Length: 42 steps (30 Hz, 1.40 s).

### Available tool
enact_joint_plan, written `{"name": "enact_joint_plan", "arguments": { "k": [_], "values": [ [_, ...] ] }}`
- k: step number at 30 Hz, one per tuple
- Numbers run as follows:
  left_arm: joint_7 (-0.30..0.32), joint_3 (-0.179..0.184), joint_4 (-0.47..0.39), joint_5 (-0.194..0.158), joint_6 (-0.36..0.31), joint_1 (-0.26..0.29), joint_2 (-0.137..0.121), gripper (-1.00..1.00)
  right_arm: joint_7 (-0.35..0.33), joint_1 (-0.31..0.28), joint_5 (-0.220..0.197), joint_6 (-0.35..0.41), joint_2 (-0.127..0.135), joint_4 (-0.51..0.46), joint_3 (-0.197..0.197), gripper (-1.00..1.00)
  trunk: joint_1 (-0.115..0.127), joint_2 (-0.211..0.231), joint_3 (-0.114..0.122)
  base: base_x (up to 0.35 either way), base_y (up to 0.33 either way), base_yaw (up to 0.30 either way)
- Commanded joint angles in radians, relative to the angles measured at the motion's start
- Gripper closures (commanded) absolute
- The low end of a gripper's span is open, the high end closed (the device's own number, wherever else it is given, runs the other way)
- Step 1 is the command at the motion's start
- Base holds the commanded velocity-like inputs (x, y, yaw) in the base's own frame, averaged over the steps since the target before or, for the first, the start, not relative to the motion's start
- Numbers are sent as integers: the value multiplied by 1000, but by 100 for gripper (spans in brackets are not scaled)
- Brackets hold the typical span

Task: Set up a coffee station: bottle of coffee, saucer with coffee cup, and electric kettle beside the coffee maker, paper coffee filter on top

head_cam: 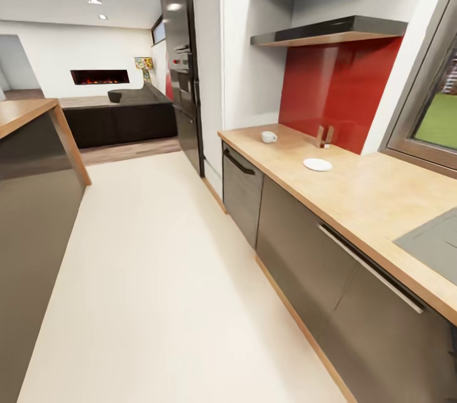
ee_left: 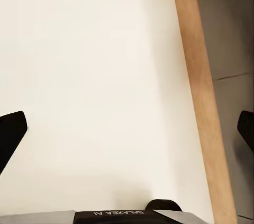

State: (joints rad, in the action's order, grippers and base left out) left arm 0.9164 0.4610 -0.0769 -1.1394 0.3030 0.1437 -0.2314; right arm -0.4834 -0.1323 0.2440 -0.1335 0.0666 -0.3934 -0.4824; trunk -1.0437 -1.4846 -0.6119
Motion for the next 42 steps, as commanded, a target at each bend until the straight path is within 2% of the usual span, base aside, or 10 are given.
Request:
{"name": "enact_joint_plan", "arguments": {
  "k": [1,29,36,42],
  "values": [
    [1,8,0,-6,5,1,0,-100,-6,-1,11,-5,-1,0,-8,-100,0,0,-1,299,220,0],
    [1,10,0,-6,5,1,0,-100,-6,-1,11,-6,-1,1,-8,-100,0,0,-1,299,220,-5],
    [1,9,0,-6,5,1,0,-100,-6,-1,11,-6,-1,1,-8,-100,0,0,-1,277,179,-192],
    [1,10,0,-6,5,1,0,-100,-5,-1,11,-6,-1,1,-8,-100,0,0,-1,79,45,-267]
  ]
}}
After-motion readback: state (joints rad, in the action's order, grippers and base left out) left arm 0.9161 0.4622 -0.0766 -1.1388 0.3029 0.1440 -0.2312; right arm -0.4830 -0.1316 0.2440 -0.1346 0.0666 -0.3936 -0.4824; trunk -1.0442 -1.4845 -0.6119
